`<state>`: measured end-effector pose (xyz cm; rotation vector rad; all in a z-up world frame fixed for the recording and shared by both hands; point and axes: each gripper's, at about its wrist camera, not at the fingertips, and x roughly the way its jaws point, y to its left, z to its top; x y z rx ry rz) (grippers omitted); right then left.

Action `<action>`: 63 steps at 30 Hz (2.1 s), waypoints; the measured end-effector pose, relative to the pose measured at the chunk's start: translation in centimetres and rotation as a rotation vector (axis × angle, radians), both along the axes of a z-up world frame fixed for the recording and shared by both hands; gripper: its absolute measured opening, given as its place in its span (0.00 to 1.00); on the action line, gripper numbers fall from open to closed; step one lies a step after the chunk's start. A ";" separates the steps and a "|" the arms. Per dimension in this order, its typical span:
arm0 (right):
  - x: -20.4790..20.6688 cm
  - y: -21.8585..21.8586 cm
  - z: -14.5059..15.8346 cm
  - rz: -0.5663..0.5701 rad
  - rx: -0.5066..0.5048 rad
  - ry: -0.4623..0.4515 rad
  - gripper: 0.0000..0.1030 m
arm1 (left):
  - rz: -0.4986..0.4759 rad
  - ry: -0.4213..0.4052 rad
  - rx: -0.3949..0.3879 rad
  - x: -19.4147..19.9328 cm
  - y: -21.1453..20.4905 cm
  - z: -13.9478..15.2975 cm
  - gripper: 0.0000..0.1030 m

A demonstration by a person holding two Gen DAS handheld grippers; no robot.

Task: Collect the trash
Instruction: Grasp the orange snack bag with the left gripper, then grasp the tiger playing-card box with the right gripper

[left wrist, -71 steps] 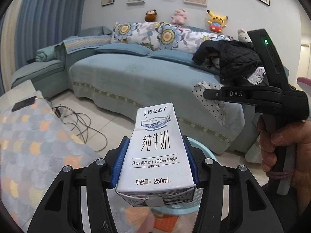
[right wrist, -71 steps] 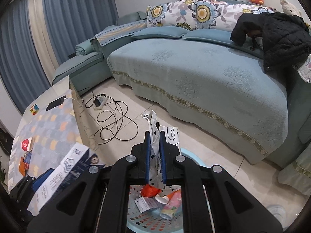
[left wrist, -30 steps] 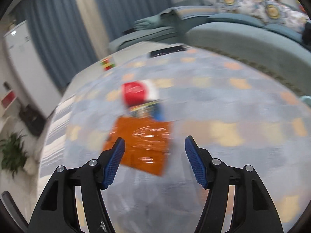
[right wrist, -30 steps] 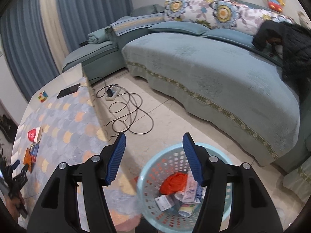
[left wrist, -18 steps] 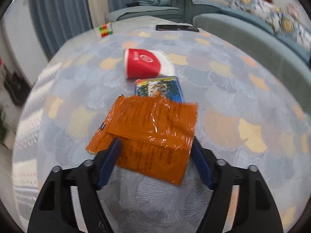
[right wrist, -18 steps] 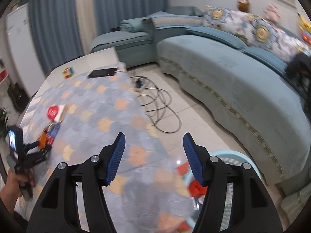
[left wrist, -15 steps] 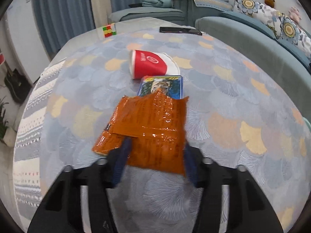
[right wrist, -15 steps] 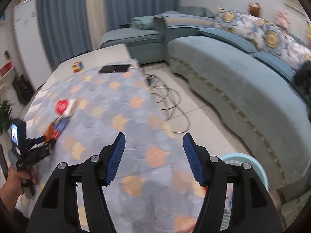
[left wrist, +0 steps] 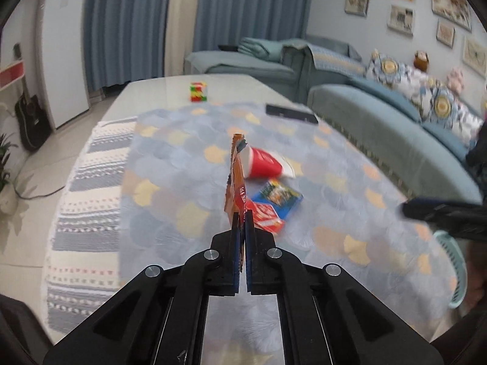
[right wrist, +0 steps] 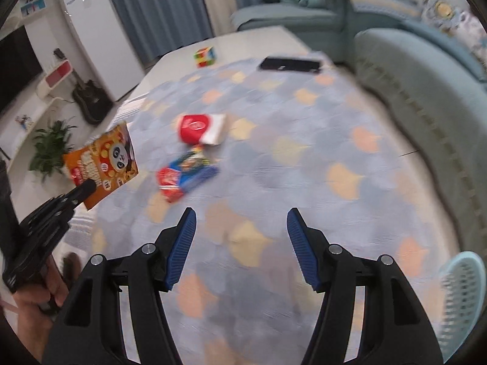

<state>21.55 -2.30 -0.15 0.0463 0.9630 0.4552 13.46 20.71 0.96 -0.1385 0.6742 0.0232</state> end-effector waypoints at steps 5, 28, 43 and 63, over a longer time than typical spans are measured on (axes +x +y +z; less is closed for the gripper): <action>1.9 6.1 -2.9 0.081 -0.024 -0.002 0.71 | 0.044 -0.058 -0.072 -1.1 2.9 2.2 0.00; 8.3 17.1 -9.4 -0.107 -0.190 0.017 0.93 | 0.104 -0.061 0.031 0.4 3.3 3.0 0.00; 4.4 12.9 -7.0 0.086 -0.189 -0.081 0.59 | 0.065 -0.100 0.114 -0.7 1.2 3.6 0.00; -3.2 3.9 5.7 0.029 -0.139 -0.525 0.59 | -0.019 -0.195 0.226 -1.8 -4.0 4.4 0.00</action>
